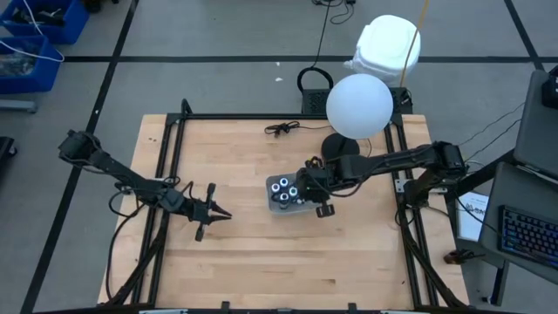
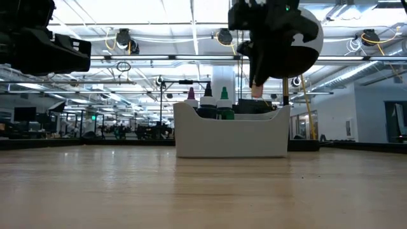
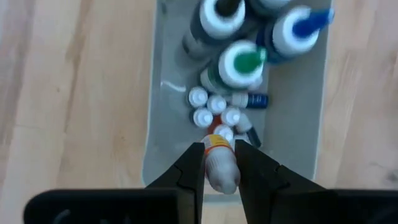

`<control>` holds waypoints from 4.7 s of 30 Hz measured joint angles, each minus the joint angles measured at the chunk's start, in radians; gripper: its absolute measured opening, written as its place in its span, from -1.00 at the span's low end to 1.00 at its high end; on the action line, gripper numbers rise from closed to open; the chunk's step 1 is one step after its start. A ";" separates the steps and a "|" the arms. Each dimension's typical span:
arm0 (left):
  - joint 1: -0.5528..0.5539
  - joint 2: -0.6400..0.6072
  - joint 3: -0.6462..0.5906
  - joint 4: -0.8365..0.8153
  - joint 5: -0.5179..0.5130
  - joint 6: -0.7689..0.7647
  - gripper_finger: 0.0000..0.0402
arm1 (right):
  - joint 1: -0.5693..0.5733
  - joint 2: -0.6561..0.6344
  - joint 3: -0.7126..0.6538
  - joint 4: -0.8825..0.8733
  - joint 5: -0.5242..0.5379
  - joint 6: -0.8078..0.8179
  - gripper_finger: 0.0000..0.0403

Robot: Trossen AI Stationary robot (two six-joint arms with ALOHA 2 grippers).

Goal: Pick & Place food coloring
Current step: Put the small yellow food coloring bottle into the gray bin, then return to Home Position

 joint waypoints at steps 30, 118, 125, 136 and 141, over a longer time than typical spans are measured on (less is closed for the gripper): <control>0.000 0.000 0.001 0.001 0.000 0.018 -0.81 | -0.013 0.131 -0.155 0.181 -0.019 0.126 -0.70; 0.726 -0.665 0.190 -0.517 0.679 0.036 -0.99 | 0.118 -1.493 -1.166 0.869 -0.026 0.113 -1.00; 0.743 -0.672 0.080 -0.427 0.670 0.008 -0.99 | 0.041 -1.537 -1.196 0.900 -0.046 0.169 -1.00; 0.742 -0.674 -0.081 -0.259 0.706 -0.088 -1.00 | 0.000 -1.545 -1.230 0.913 -0.125 0.208 -1.00; 0.727 -0.671 -0.082 -0.271 0.705 -0.130 -1.00 | 0.000 -1.544 -1.322 1.019 -0.077 0.230 -1.00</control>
